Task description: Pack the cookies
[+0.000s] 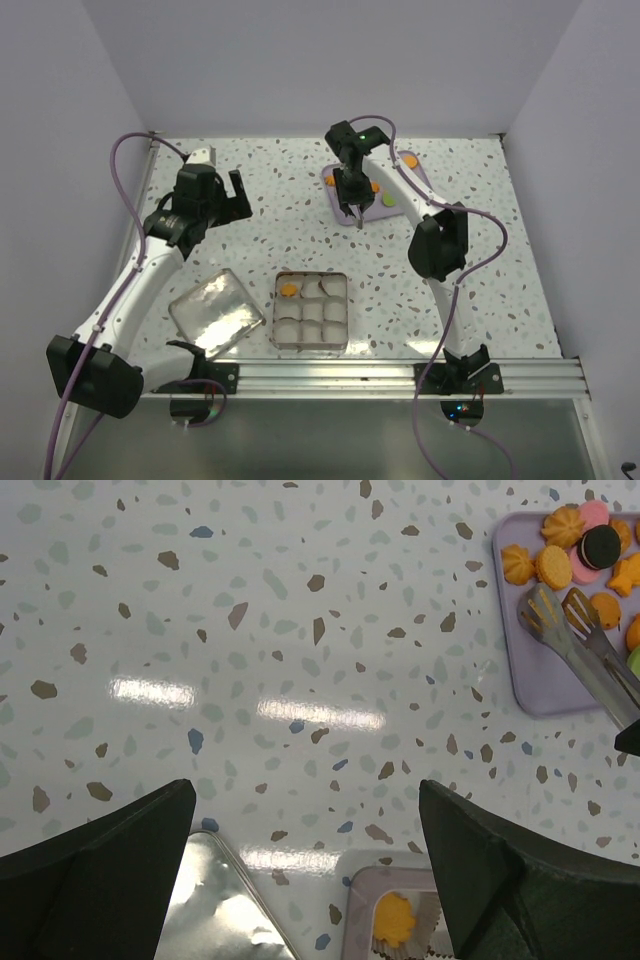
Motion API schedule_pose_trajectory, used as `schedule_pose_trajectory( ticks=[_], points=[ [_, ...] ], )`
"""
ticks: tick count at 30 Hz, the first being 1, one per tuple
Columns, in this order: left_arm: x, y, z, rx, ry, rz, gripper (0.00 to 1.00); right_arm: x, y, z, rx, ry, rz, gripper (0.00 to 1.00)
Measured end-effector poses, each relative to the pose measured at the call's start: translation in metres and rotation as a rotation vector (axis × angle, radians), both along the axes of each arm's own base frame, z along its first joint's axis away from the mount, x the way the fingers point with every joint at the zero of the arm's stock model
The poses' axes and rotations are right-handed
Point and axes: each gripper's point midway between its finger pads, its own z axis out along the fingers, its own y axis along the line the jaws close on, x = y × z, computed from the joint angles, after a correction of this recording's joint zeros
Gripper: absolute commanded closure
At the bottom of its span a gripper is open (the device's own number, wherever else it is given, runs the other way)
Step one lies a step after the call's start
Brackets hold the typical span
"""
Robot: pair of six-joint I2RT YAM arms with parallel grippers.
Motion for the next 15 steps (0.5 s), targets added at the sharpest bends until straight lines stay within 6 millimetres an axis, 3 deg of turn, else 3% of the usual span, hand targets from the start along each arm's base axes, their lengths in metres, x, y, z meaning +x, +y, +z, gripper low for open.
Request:
schedule_pose_trajectory(
  ticks=[9,12,15],
  points=[
    [-0.003,0.001,0.007,-0.004,-0.018,0.001,0.0,0.003,0.001,0.012,0.013,-0.031,-0.002,0.64],
    [-0.005,0.004,0.009,0.002,-0.023,0.01,0.0,0.0,0.0,0.034,0.04,-0.07,0.0,0.65],
    [-0.006,0.009,0.011,0.016,-0.03,0.033,0.0,-0.02,-0.007,0.065,0.073,-0.106,0.009,0.64]
  ],
)
